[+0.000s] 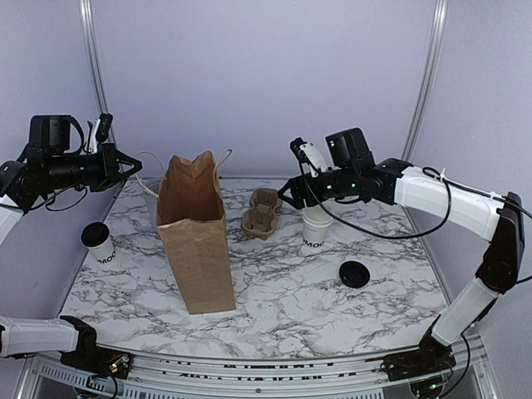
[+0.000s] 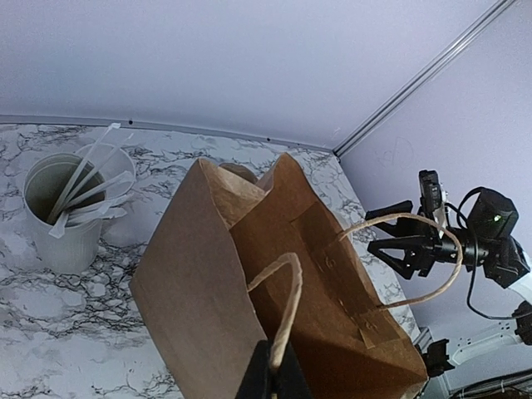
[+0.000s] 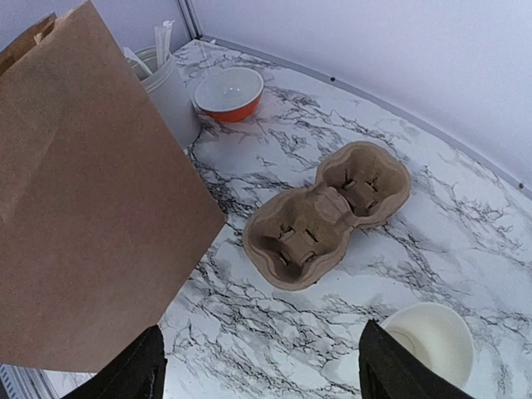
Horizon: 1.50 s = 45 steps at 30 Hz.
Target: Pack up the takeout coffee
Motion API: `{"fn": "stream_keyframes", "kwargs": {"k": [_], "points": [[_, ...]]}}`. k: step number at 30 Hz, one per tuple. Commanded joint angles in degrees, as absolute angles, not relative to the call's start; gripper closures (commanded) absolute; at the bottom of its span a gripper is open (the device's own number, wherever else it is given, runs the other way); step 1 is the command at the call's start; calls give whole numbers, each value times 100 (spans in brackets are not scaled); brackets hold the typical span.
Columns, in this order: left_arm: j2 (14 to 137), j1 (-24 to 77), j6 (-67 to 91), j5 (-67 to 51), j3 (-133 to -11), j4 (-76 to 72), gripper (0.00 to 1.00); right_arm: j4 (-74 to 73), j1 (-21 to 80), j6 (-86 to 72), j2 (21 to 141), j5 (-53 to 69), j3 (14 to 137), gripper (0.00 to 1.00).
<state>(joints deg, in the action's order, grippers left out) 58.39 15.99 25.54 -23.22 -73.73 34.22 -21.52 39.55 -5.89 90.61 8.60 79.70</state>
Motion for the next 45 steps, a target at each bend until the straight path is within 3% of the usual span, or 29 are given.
{"fn": "stream_keyframes", "kwargs": {"k": [1, 4, 12, 20, 33, 40, 45], "points": [[6004, 1488, 2405, -2645, -7606, 3576, 100, -2233, 4114, -327, 9490, 533, 8463, 23], [6036, 1484, 2396, -2695, -7637, 3571, 92, -2334, 4205, -217, 9882, 391, 8787, 23], [5793, 1488, 2336, -2759, -7629, 3569, 54, -2711, 4508, 35, 11136, 46, 9708, 29], [5374, 1491, 2133, -2686, -7508, 3552, 2, -2628, 4509, -55, 12110, 60, 10446, 39], [4723, 1493, 2083, -2292, -7246, 3113, 1, -2934, 4510, -377, 13147, 39, 11454, 48], [4438, 1485, 2174, -1713, -6961, 2657, 1, -3059, 4509, -599, 13443, 62, 11733, 61], [4318, 1486, 2199, -1371, -6758, 2522, 1, -3111, 4510, -720, 13535, 138, 11788, 63]]}}
